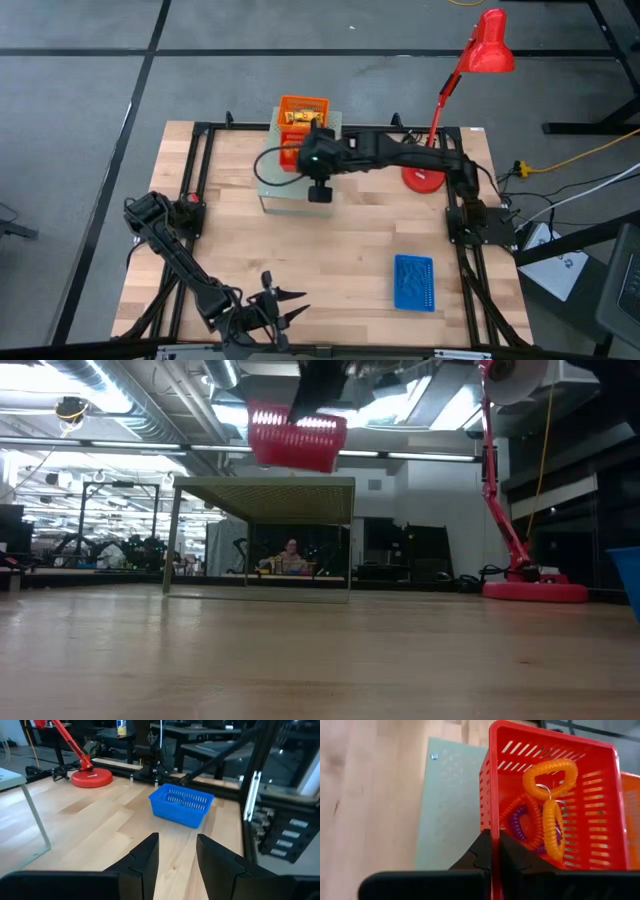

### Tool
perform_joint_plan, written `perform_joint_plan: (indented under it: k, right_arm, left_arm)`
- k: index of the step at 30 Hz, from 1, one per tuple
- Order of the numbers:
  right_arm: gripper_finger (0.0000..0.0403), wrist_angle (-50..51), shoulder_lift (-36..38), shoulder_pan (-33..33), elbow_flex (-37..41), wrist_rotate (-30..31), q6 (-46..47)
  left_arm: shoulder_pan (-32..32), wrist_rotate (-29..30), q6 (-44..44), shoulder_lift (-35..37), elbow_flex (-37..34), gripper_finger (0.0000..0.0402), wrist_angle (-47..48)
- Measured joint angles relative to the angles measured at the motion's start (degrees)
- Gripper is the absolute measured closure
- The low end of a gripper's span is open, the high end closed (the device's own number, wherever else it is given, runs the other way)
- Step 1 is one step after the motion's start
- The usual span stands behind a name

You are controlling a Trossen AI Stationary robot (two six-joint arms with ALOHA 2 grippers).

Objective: Pick & Place Office Desk Supplies
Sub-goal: Put the red bin on the shelf

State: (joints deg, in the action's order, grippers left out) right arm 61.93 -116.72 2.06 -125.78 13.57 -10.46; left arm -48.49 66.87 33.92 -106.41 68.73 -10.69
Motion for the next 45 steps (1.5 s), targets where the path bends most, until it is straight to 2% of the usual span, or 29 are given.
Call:
perform_joint_plan:
  k: [4,10,15,23,27,35,45]
  right_arm:
    - [0.0393,-0.70,-2.68,1.74,0.00,-4.95,-1.18]
    - [0.0393,-1.74,-3.75,4.02,0.02,-2.24,-4.04]
    - [0.0393,-4.08,-3.76,5.39,0.02,-4.35,-5.31]
    - [0.0393,-4.56,-3.76,7.10,0.02,-5.79,-5.83]
    - [0.0393,-4.55,-3.76,7.12,0.02,-8.50,-5.88]
    - [0.0393,-5.35,-5.94,6.71,0.02,-8.61,-6.06]
    - [0.0393,-5.23,-7.56,6.87,0.02,-5.55,-5.18]
  left_arm:
    - [0.24,0.01,-1.17,0.00,0.00,0.0272,-2.06]
    - [0.96,-0.04,-2.26,0.00,0.00,0.0272,-2.00]
    - [2.43,-0.07,-2.15,0.00,0.00,0.0272,-1.83]
    - [5.54,-5.08,-2.15,0.00,0.00,0.0272,-1.50]
    - [6.74,-7.48,-2.15,0.00,0.00,0.0272,-1.52]
    - [6.98,-8.29,-2.14,0.00,0.00,0.0272,-1.53]
    - [6.03,-8.13,-2.16,0.00,0.00,0.0272,-1.54]
